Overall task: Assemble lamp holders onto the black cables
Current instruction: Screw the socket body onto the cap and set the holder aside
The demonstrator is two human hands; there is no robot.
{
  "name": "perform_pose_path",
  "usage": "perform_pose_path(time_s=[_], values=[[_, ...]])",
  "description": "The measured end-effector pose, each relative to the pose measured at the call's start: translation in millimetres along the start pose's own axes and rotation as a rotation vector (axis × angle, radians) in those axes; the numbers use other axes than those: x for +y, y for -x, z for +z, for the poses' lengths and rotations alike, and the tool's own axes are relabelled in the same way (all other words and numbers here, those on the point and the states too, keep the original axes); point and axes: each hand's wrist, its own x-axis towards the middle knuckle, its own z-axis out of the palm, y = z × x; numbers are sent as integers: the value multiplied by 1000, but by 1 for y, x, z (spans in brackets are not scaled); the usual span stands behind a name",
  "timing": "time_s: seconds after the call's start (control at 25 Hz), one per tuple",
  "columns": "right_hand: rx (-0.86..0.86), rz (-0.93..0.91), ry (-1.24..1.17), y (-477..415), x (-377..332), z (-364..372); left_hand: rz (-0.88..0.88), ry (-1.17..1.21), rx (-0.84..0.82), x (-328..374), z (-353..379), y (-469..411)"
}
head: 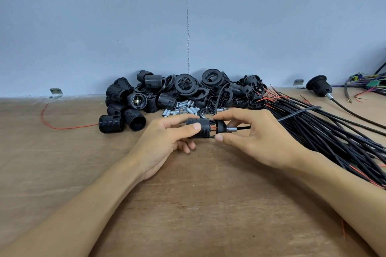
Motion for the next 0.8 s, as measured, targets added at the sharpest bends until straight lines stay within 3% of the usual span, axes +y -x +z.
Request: perform_pose_path(time_s=[0.8], values=[[-23,1,-58,-1,-1,3,-27,-102,-16,0,3,-3]])
